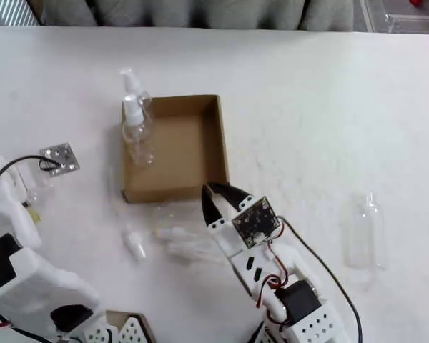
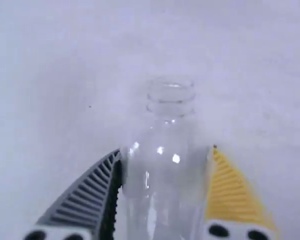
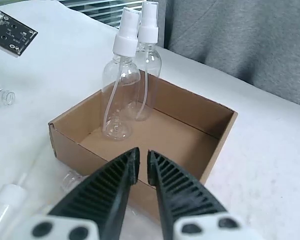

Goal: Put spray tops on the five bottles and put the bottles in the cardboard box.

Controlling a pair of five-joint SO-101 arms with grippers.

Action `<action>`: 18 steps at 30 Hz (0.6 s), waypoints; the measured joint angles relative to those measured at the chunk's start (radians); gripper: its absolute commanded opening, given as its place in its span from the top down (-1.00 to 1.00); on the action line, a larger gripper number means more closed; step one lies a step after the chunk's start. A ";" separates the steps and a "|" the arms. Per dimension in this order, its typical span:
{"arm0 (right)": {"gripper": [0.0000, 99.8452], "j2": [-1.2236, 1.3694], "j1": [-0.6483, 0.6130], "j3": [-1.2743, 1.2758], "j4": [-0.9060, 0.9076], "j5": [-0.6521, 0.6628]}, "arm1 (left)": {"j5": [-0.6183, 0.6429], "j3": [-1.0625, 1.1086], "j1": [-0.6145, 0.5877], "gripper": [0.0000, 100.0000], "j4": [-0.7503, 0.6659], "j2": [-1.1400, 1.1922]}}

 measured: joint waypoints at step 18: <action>0.97 0.000 0.000 0.000 0.000 0.000 | 0.468 -0.008 0.060 0.89 0.399 -0.284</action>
